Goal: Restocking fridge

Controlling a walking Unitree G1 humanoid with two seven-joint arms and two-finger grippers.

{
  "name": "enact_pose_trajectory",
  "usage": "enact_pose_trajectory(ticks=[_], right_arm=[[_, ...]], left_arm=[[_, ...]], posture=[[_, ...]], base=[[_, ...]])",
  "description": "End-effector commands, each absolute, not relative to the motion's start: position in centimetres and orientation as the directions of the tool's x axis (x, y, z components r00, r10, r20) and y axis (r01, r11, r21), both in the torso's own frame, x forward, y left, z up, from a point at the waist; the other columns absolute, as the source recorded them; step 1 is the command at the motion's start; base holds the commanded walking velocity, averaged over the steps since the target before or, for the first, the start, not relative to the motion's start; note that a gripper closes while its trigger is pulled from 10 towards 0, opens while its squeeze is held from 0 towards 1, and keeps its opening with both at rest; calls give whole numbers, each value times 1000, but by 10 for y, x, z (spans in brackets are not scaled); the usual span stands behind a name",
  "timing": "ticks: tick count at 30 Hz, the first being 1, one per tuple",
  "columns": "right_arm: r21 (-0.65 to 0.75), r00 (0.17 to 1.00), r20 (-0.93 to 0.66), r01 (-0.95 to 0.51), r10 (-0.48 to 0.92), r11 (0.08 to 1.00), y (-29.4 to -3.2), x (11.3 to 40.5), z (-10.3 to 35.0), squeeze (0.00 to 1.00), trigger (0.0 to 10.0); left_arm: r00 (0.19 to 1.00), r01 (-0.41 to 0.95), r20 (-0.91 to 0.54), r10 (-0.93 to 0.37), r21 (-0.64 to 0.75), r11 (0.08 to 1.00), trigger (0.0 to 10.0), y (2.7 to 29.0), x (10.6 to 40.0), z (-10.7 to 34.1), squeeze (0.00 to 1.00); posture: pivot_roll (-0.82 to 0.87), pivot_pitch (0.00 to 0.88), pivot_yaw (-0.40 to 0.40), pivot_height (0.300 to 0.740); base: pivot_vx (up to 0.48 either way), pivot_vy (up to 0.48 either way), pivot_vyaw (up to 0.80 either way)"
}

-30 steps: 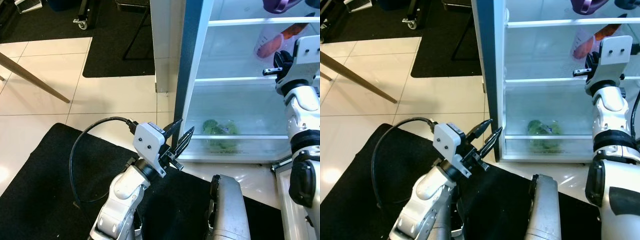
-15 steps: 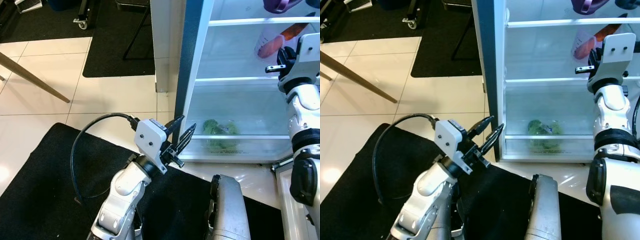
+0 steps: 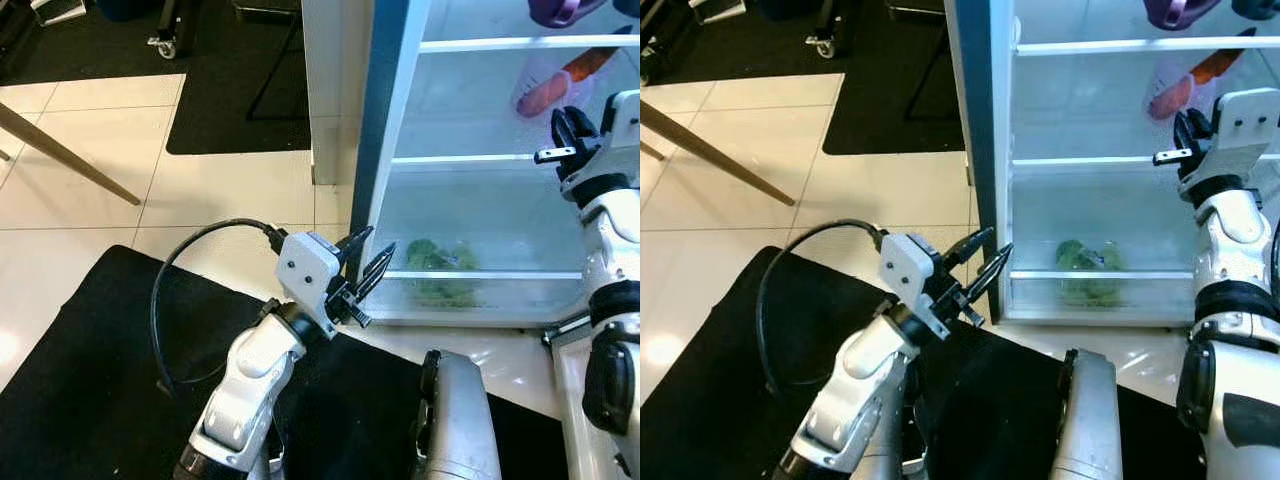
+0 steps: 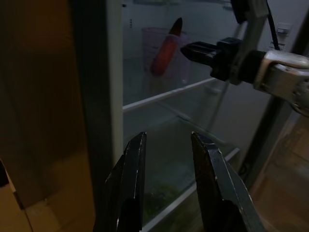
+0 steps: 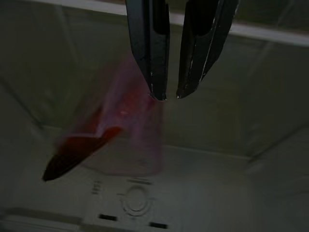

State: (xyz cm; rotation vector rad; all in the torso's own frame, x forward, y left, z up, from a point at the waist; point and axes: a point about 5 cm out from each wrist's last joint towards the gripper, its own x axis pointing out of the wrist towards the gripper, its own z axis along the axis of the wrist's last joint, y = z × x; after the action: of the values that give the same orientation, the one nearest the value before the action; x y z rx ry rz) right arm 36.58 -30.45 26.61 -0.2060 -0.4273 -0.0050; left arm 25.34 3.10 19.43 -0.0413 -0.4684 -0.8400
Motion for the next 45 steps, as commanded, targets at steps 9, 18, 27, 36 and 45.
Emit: enact_pose_trajectory(ticks=[9, 18, 27, 36, 45], right_arm=[[-203, 925, 360, -50, 122, 978, -303, 354, 237, 0, 10000], [-172, 933, 302, -150, 197, 974, -295, 347, 214, 0, 10000], [-147, 954, 200, -195, 223, 970, -286, 342, 187, 0, 10000], [-115, 971, 108, -200, 212, 973, -279, 333, 160, 0, 10000], [-60, 979, 7, -203, 204, 977, -271, 325, 127, 0, 10000]], left_arm=[[577, 718, 406, -708, 161, 678, 10000, 34, 260, 185, 0], [596, 694, 404, -694, 177, 698, 10000, 43, 266, 179, 0], [621, 669, 393, -678, 186, 720, 10000, 51, 270, 172, 0], [621, 660, 399, -674, 197, 725, 10000, 56, 273, 171, 0], [601, 686, 383, -701, 202, 699, 10000, 54, 271, 166, 0]], posture=[[141, 214, 80, 532], [132, 184, 65, 532], [122, 170, 50, 532], [118, 146, 46, 532], [112, 134, 48, 532]], base=[[0, 0, 0], [0, 0, 0], [0, 0, 0], [0, 0, 0], [0, 0, 0]])
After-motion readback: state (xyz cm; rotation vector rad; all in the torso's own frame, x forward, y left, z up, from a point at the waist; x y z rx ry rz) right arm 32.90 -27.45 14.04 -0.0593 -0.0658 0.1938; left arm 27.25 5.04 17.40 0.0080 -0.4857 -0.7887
